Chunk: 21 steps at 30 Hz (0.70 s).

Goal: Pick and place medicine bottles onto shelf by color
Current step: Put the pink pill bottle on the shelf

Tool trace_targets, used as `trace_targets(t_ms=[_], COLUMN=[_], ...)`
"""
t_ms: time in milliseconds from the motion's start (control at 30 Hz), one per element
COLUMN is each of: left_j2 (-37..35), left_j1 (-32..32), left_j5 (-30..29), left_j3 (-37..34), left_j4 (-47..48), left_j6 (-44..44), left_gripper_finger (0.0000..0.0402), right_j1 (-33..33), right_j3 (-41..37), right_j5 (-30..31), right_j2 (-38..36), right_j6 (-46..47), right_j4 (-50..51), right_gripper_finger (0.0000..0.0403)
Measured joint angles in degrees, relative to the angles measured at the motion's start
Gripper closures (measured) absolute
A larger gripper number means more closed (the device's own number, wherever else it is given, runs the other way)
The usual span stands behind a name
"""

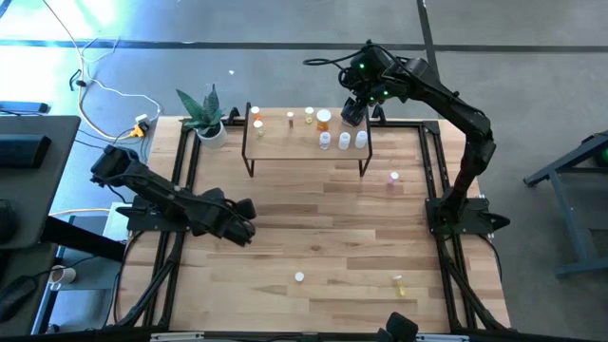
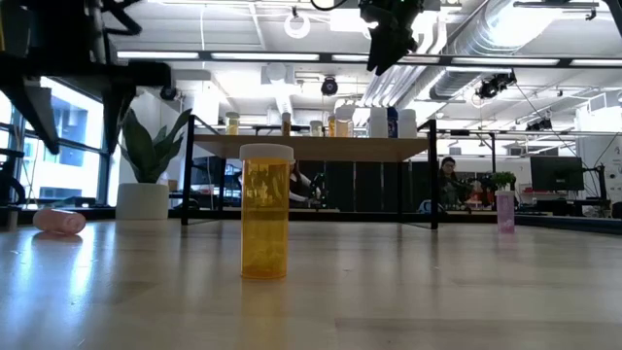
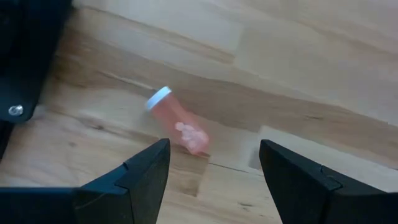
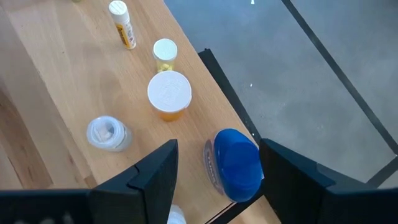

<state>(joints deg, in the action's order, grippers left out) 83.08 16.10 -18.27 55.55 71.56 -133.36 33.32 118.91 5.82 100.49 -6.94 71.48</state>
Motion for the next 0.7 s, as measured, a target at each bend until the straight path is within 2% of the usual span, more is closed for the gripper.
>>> trace_targets(t_ms=[367,700], left_j2=[8.7,14.7], left_j1=[0.1,-2.1], left_j5=[6.0,6.3], left_j3=[0.0,0.0], left_j4=[-0.5,-2.5], left_j6=[-0.3,-0.5], left_gripper_finger=[0.0165,0.0165], right_j1=[0.0,0.0], right_j3=[0.0,0.0], right_j5=[0.0,0.0], right_j2=[0.0,0.0], right_j6=[-0.9,-0.9], right_j4=[0.0,0.1], right_gripper_finger=[0.0187,0.0187])
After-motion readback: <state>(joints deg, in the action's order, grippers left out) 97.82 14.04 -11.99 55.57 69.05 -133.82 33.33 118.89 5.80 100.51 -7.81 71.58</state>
